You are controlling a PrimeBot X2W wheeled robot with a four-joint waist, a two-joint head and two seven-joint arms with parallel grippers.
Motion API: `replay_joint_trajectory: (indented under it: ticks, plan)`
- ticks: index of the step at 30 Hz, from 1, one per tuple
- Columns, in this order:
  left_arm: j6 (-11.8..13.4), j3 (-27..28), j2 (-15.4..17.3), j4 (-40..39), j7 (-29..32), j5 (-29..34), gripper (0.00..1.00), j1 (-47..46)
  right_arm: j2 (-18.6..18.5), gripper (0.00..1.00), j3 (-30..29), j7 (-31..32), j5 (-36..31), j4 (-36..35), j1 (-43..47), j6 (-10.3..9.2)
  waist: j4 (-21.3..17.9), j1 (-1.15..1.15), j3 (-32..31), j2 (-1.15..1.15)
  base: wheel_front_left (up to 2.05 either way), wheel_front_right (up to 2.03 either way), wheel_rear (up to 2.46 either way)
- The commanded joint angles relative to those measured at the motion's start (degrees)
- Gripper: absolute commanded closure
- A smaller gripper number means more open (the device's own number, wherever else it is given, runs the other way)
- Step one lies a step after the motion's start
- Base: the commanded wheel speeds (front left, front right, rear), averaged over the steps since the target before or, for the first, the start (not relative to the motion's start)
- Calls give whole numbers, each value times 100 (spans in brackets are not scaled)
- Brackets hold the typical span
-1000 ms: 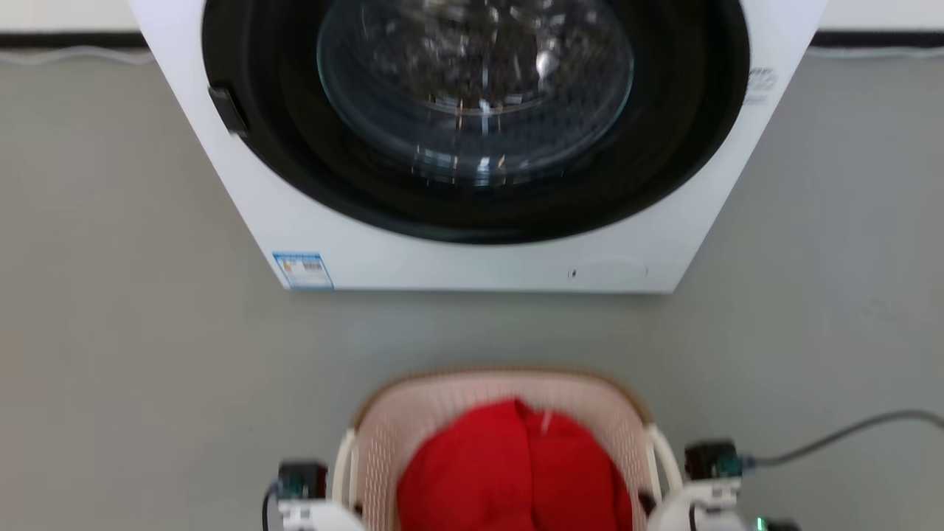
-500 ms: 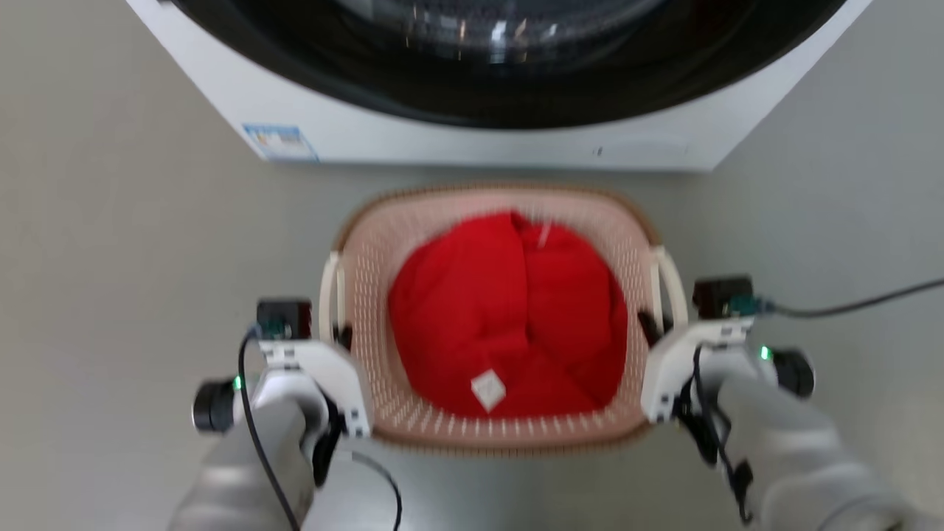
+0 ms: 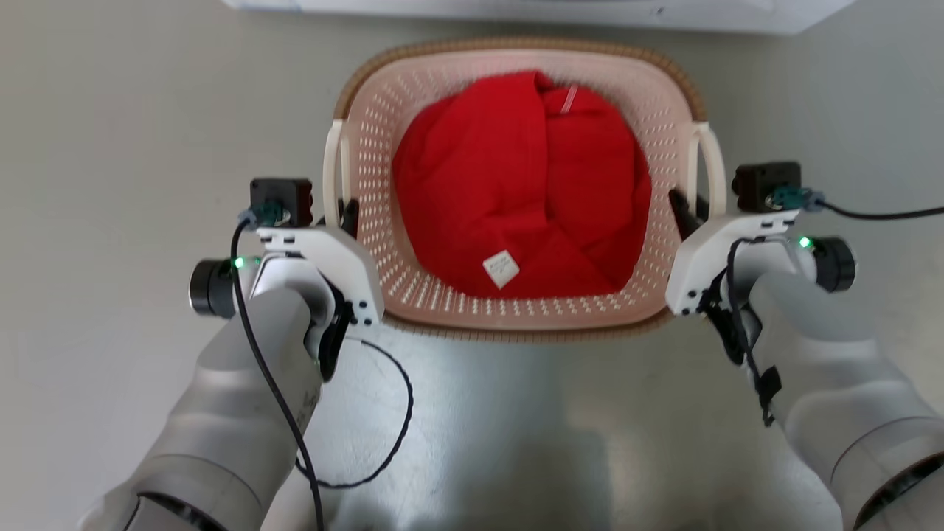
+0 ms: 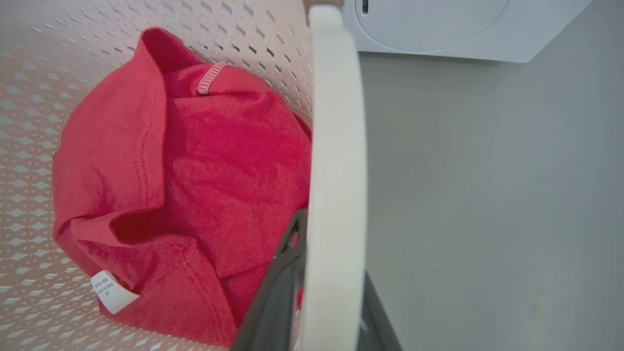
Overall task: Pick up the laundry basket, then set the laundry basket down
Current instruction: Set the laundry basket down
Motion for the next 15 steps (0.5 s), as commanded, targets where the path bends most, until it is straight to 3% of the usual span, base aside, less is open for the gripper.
replay_joint_trajectory:
  ticks: [1,15]
  plan:
    - [1,115,157,-109,-79,66,100,-133,111,100,36,-60,-150,-80,104,91,84,0,233,0,0,0,0]
    - [52,445,175,-303,-80,403,100,-454,233,100,-1430,19,-1840,-79,-118,91,142,0,880,0,0,0,0]
